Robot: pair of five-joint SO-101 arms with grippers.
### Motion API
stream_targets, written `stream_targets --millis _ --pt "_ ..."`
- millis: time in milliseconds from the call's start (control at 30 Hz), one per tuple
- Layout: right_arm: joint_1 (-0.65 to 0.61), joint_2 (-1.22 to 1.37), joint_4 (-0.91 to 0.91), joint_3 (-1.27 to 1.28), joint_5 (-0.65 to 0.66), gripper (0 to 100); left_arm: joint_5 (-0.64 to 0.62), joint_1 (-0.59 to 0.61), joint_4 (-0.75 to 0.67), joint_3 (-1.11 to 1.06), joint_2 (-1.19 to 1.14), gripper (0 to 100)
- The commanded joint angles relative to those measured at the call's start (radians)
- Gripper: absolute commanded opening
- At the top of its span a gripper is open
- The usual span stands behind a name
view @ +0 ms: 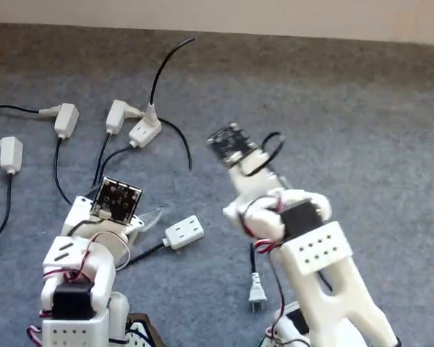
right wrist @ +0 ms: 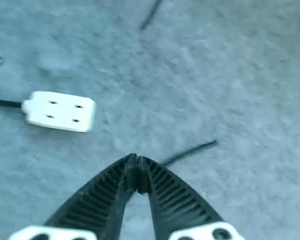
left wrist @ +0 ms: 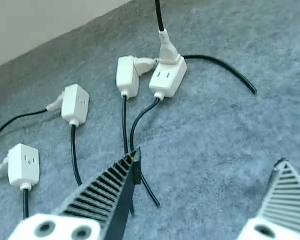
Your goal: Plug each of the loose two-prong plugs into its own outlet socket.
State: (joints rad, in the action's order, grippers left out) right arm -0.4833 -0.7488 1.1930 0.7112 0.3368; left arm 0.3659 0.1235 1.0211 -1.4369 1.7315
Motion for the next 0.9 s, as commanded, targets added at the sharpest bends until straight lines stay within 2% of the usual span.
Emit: stream_targets --millis 0,33,100,167,300,367,433,533,600,733,800,867 --pt "0.120 -0.008 0.114 -0.070 0.226 1.7 -0.011 0.013 -0.029 -0.061 0.016 38" --pt "0.125 0.004 0.189 -0.076 0.253 3.6 -0.012 0.013 -0.034 -0.073 0.016 38" --pt "0.091 0.025 0.283 -0.061 0.193 8.0 -0.026 0.012 -0.064 -0.091 0.015 38" --pt "0.033 0.033 0.314 -0.042 0.075 10.1 -0.051 0.010 -0.083 -0.099 0.012 38" --pt "-0.065 0.044 0.328 -0.027 -0.247 3.5 -0.054 0.012 -0.081 -0.099 0.012 38" --pt "-0.093 0.044 0.344 0.008 -0.358 3.2 -0.054 0.018 -0.080 -0.099 0.013 38" --pt "-0.105 0.044 0.341 0.070 -0.376 3.2 -0.054 0.018 -0.080 -0.099 0.016 38" --pt "-0.054 0.044 0.295 0.137 -0.376 4.2 -0.054 0.018 -0.080 -0.099 0.016 38" --pt "-0.035 0.044 0.272 0.166 -0.376 10.6 -0.054 0.018 -0.080 -0.099 0.016 38" --pt "-0.030 0.042 0.269 0.248 -0.385 30.8 -0.054 0.013 -0.084 -0.107 0.016 38" --pt "-0.030 0.044 0.265 0.263 -0.385 34.2 -0.054 0.013 -0.086 -0.116 0.016 38" --pt "-0.033 0.045 0.234 0.278 -0.385 33.1 -0.054 0.013 -0.086 -0.116 0.016 38"
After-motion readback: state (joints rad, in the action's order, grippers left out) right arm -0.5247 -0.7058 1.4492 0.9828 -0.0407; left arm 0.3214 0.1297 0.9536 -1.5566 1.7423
